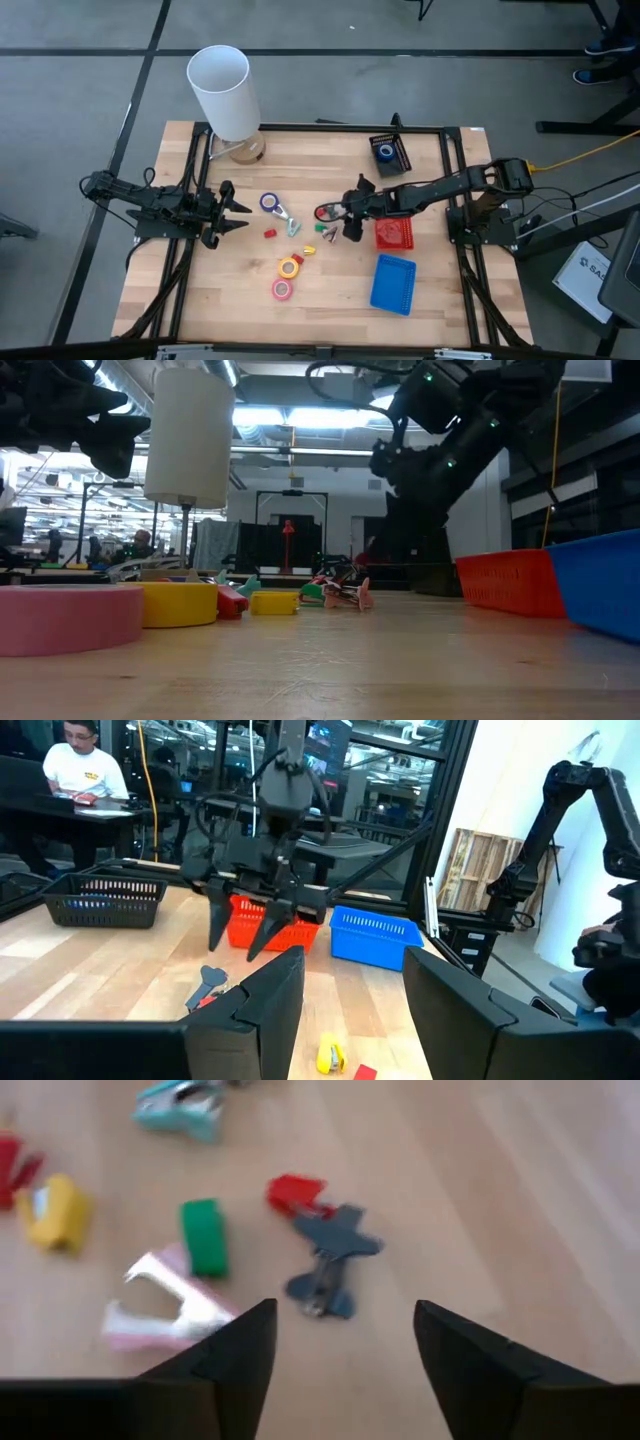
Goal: Pick and place Stapler, Stapler remover, tape
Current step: Put the gray staple remover into the red basket
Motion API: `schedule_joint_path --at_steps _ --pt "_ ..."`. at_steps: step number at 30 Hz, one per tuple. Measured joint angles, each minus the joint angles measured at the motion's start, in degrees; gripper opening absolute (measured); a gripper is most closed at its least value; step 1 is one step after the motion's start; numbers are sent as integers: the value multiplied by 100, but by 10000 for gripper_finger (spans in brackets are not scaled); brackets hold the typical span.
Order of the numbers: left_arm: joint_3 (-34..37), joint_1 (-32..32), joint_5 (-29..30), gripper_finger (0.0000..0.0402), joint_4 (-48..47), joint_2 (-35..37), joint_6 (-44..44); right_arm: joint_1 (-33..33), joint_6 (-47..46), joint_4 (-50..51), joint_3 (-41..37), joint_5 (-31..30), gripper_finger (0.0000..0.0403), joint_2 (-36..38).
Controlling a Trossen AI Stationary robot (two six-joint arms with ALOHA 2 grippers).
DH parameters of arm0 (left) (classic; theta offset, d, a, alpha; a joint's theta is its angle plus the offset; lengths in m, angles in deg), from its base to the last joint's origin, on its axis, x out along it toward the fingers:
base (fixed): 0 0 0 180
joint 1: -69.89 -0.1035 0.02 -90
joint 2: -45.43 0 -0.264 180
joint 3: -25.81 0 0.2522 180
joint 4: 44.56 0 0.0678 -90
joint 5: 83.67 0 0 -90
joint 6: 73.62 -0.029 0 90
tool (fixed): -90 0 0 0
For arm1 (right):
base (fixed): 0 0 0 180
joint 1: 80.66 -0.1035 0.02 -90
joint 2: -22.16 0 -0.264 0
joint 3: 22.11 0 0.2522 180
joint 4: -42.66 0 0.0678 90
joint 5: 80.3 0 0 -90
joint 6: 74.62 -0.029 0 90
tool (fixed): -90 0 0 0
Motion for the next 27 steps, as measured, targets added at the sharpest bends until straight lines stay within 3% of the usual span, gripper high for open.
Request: schedule_joint_path --at_steps 6,12,19,23,27 --pt "-2 0 0 169 0 0 0 -2 -78 -140 -4 -382 277 -190" --pt "0 1 0 169 0 0 0 -16 -100 -1060 -7 -36 280 -749" --pt "-2 1 0 169 0 0 0 31 -306 -1206 135 -214 280 -933" --pt "0 0 0 169 2 0 0 113 -402 -1181 195 -215 265 -1062" --pt "-1 1 0 169 -1 0 0 128 -415 -1194 236 -215 224 -1104"
